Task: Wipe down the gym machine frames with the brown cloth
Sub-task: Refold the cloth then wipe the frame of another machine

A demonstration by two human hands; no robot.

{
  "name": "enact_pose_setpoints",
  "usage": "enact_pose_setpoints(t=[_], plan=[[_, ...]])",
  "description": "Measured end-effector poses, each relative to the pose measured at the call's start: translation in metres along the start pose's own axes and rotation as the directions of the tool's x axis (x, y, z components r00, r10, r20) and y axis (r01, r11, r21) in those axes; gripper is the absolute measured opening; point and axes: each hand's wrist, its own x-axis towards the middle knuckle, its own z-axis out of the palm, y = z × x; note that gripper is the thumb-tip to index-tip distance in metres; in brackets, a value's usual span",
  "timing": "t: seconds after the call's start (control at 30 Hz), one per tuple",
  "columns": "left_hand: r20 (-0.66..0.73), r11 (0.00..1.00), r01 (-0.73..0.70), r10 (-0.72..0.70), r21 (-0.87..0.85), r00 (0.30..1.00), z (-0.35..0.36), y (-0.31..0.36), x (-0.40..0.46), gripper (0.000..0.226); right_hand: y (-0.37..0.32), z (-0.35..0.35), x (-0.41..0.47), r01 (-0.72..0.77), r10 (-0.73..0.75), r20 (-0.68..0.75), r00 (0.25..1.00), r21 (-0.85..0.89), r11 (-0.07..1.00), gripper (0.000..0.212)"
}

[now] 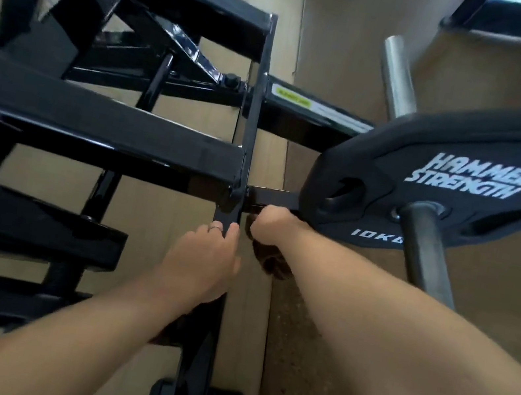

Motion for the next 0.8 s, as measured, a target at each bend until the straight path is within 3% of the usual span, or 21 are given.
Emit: enact_pose_setpoints(t=[0.13,0.2,0.27,0.33,0.37,0.43,0.5,0.57,0.7,0.8], plan=[[-0.224,0.949,-0.249,0.204,-0.192,0.953,-0.075,0.003,-0.036,0.03,-0.002,-0.028,-0.049,0.171,-0.178,0.07,0.981,0.102,0.98,0.032],[-0.268,0.919,-0.373,0.33,-0.126,0.905,-0.109,-0.001,-0.058,0.024,0.005,-0.058,-0.081,0.185,-0.208,0.045,0.977,0.305,0.934,0.033],[-0.315,0.874,-0.481,0.44,-0.063,0.841,-0.137,-0.003,-0.076,0.026,0.018,-0.096,-0.117,0.243,-0.261,-0.006,0.965,0.389,0.889,0.031],[-0.429,0.851,-0.517,0.436,-0.088,0.791,-0.161,-0.008,-0.077,0.025,0.03,-0.138,-0.15,0.258,-0.295,-0.008,0.956,0.505,0.823,0.024],[-0.49,0.868,-0.488,0.388,-0.091,0.78,-0.171,-0.012,-0.07,0.023,0.033,-0.159,-0.165,0.253,-0.303,-0.014,0.953,0.585,0.77,0.023],[-0.481,0.946,-0.293,0.193,-0.14,0.855,-0.184,-0.018,-0.048,0.027,0.034,-0.196,-0.174,0.313,-0.294,-0.143,0.945,0.649,0.693,0.021],[-0.326,0.983,-0.007,-0.054,-0.183,0.944,-0.185,-0.015,-0.024,0.044,0.023,-0.223,-0.161,0.426,-0.261,-0.362,0.895,0.515,0.744,0.024],[-0.278,0.983,0.135,-0.165,-0.122,0.946,-0.174,-0.004,-0.009,0.054,0.006,-0.233,-0.138,0.481,-0.301,-0.494,0.815,0.289,0.828,0.03],[-0.397,0.975,0.184,-0.219,-0.124,0.892,-0.159,-0.003,0.0,0.044,-0.001,-0.217,-0.086,0.526,-0.514,-0.225,0.827,-0.011,0.851,0.034],[-0.409,0.974,0.199,-0.224,-0.105,0.885,-0.159,-0.004,0.003,0.04,0.01,-0.218,-0.069,0.597,-0.598,-0.145,0.788,-0.053,0.8,0.032]])
